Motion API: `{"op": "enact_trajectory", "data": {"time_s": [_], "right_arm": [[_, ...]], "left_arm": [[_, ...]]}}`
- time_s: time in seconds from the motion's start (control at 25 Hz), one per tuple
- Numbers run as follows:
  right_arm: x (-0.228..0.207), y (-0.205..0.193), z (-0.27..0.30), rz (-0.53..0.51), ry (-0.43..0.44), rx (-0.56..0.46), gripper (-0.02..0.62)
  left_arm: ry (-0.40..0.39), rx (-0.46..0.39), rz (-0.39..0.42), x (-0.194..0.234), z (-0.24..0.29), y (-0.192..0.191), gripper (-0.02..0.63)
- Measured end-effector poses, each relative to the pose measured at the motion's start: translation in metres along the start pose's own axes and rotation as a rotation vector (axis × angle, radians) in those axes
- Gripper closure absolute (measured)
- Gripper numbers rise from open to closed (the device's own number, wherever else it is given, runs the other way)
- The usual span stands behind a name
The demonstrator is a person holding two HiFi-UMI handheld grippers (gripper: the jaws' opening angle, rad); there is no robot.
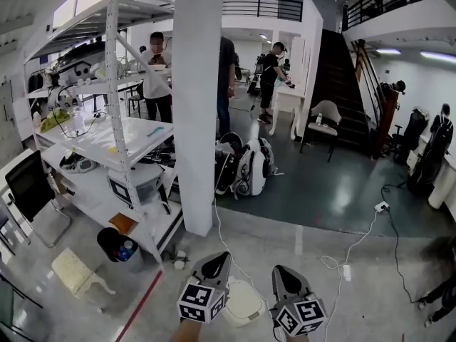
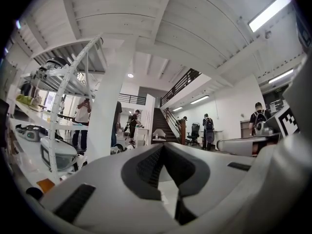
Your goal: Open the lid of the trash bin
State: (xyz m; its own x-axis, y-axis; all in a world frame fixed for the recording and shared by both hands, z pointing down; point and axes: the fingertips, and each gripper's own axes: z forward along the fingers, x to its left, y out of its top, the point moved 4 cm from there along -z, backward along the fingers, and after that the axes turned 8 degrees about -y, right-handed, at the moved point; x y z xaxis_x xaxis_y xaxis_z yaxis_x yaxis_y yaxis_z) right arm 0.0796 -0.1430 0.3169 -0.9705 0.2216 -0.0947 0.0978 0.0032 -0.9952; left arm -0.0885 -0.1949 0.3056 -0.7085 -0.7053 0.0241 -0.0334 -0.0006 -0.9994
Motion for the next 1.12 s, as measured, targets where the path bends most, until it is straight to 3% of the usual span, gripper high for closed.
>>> {"op": "enact_trajectory", "data": {"time_s": [0.32, 1.12], "right_arm": [[-0.014, -0.004, 0.041, 0.015, -0.028, 0.003, 0.565], [-0.052, -0.008, 0.111, 0.023, 0.037, 0.014, 0.565]], "left_arm": [[-0.020, 0.015, 0.008, 0.025, 0.030, -0.004, 0.597], [0.018, 0.008, 0.010, 0.051, 0.097, -0.013, 0.597]]}}
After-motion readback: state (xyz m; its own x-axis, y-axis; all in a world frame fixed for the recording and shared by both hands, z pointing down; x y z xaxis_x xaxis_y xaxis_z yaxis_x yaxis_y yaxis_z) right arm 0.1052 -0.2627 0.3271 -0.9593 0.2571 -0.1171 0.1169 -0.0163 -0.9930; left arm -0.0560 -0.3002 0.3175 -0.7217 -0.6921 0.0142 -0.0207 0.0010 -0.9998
